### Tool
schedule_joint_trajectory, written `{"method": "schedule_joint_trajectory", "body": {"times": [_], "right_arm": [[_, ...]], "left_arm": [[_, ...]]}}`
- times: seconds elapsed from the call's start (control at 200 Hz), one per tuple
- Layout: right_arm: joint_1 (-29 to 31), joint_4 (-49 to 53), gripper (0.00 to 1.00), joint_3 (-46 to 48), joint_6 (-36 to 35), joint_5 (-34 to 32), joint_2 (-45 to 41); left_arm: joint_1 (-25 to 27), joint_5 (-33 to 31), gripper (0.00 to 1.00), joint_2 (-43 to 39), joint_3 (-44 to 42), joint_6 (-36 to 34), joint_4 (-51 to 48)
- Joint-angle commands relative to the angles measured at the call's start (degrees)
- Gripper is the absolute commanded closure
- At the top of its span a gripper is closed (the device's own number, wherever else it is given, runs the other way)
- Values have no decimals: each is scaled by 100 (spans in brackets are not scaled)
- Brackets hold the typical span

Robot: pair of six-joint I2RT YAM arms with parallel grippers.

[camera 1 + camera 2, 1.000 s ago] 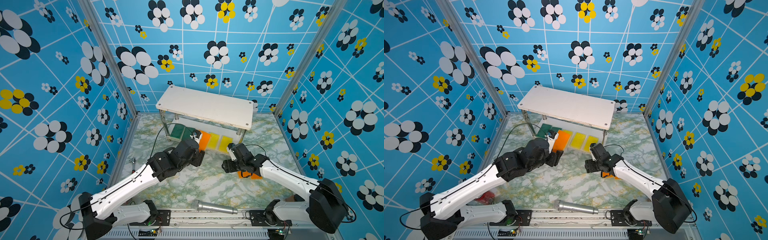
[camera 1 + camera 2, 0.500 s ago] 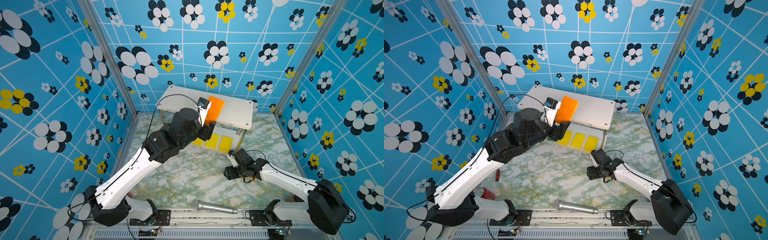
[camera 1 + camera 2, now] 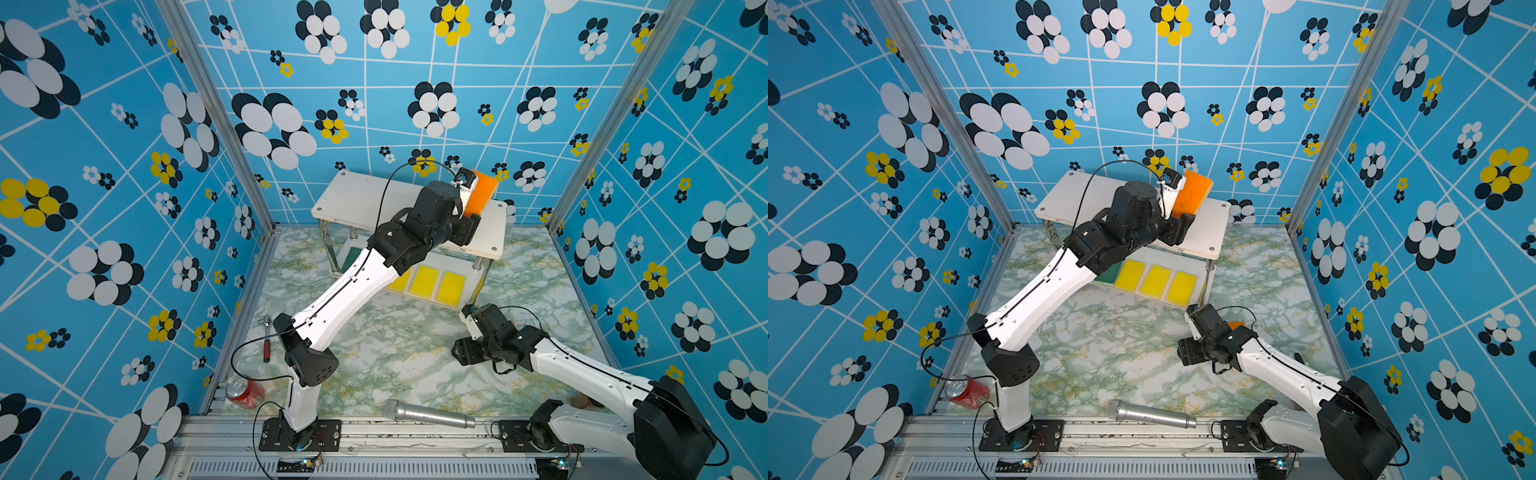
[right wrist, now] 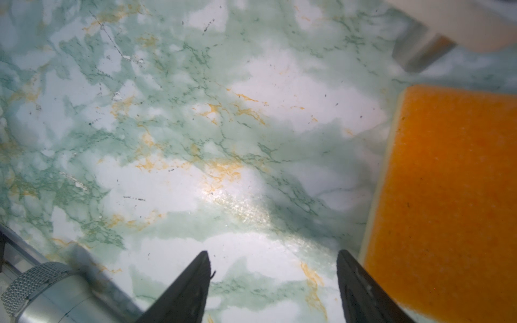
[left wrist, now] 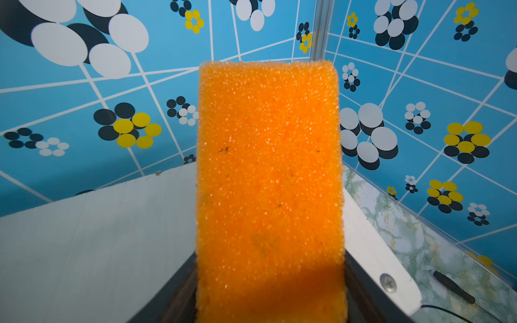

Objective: Place and organize the cleaning sponges onto the shelf
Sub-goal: 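Lift the orange sponge up onto the shelf top with the left gripper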

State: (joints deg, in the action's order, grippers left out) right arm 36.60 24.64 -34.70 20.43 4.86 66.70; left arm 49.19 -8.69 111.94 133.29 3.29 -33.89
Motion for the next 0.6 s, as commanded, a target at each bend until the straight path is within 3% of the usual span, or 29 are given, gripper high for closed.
{"method": "schedule_joint_trajectory", "body": {"times": [0.0, 0.295, 0.595], "right_arm": [[-30, -54, 27, 112, 144, 10, -190], [-31, -47, 27, 152, 195, -56, -152], [-30, -100, 27, 147, 190, -47, -78]], "left_arm": [[-26, 119, 30, 107, 285, 38, -59], [150, -816, 30, 239, 208, -41, -153], [239, -1040, 31, 153, 47, 308, -195]]}}
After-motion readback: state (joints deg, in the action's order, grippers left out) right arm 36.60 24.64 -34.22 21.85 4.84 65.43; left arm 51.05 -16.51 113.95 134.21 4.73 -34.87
